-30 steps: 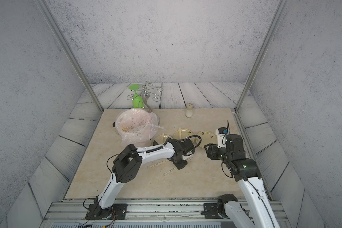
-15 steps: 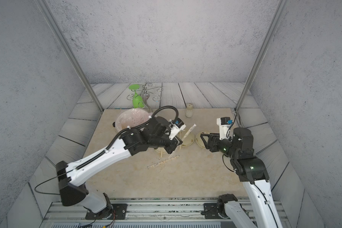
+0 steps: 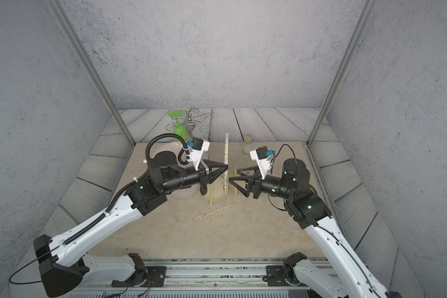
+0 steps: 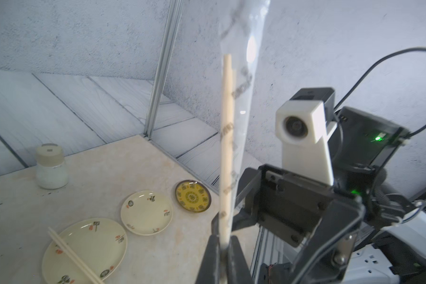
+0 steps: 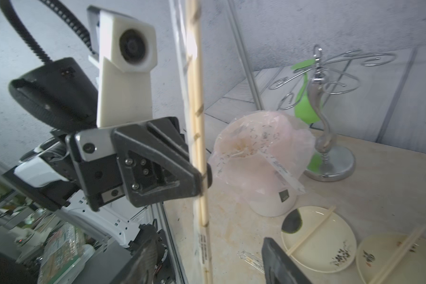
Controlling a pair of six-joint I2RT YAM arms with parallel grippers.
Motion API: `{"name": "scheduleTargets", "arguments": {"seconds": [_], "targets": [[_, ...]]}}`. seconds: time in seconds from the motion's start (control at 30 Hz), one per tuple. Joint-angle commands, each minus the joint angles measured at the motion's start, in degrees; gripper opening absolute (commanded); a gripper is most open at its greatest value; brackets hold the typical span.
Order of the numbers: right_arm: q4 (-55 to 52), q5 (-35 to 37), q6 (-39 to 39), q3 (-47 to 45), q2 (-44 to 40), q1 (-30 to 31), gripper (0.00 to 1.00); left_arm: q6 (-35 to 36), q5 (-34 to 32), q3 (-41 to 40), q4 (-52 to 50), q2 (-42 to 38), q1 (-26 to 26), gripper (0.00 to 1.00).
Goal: Remove the packaging of disposable chopsticks
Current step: Pick up the disposable chopsticks from the center of the board.
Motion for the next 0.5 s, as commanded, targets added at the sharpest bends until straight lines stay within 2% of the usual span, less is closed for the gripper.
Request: {"name": "scheduleTargets", "arguments": {"seconds": [0.0, 0.13, 0.2, 0.23, 0.37, 0.47], "targets": [[5.18, -2.43, -0.93, 0.25, 1.43, 2.79, 0.69, -4.78, 4.38, -2.05, 12.17, -2.85, 0.4, 0.0], [5.67, -2.22, -2.17, -0.04, 2.29, 5.22, 0.6, -7.03, 5.72, -2.9, 15.17, -4.0, 0.35, 0.0], [5.89, -2.55, -2.84, -0.08, 2.18, 5.51, 0.45, -7.25, 5.07, -3.16, 15.47, -4.65, 0.38, 0.0], [6.34, -2.61, -2.86, -0.25, 1.98, 5.58, 0.42, -7.13, 4.68, -3.31, 15.45, -4.85, 0.42, 0.0], [8.33, -4.77, -2.48, -0.92, 2.42, 5.62, 0.4, -7.43, 3.63, -3.65, 15.58, -5.46, 0.35, 0.0], [11.14, -8.54, 0.12, -0.65, 3.63, 5.67, 0.34, -8.7, 4.78, -4.32, 17.65, -5.38, 0.35, 0.0]]}}
